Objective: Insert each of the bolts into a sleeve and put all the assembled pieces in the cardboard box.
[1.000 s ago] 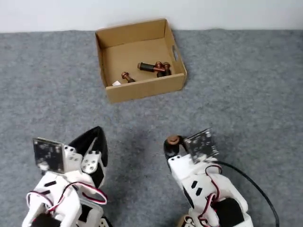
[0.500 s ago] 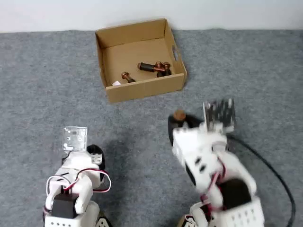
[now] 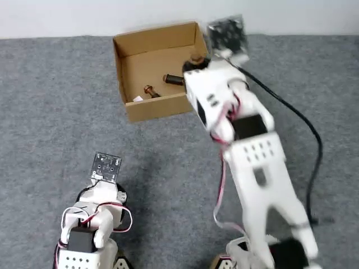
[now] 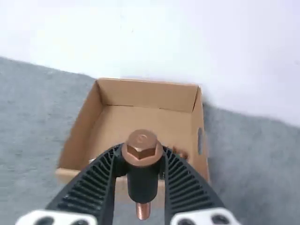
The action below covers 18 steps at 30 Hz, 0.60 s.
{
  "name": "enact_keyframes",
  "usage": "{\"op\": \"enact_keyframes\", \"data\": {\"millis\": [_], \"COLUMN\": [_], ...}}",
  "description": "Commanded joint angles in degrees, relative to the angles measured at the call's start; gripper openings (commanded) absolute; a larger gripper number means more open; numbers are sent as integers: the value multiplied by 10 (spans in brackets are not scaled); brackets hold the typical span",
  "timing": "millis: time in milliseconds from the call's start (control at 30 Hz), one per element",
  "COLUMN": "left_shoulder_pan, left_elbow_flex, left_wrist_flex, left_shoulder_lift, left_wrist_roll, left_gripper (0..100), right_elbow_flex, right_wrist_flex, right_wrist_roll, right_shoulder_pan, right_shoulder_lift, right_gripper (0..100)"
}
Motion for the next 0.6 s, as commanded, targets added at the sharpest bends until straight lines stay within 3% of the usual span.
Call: {"op": "enact_keyframes", "data": {"millis": [0,567], "left_shoulder_pan": [-3,-2], "left_elbow_flex": [-3,-3], "left_wrist_flex": [-11,-11], "left_shoulder_lift": [-4,-4], "left_wrist_roll": [25,29], "left_gripper": [6,6], "right_elbow_flex": [-93,-226], "right_wrist_flex": [-51,-180], "right_wrist_roll": [52,246], "right_shoulder_pan": [4,-48], "right_shoulder_lift": [86,446], "right_gripper": [8,8]}}
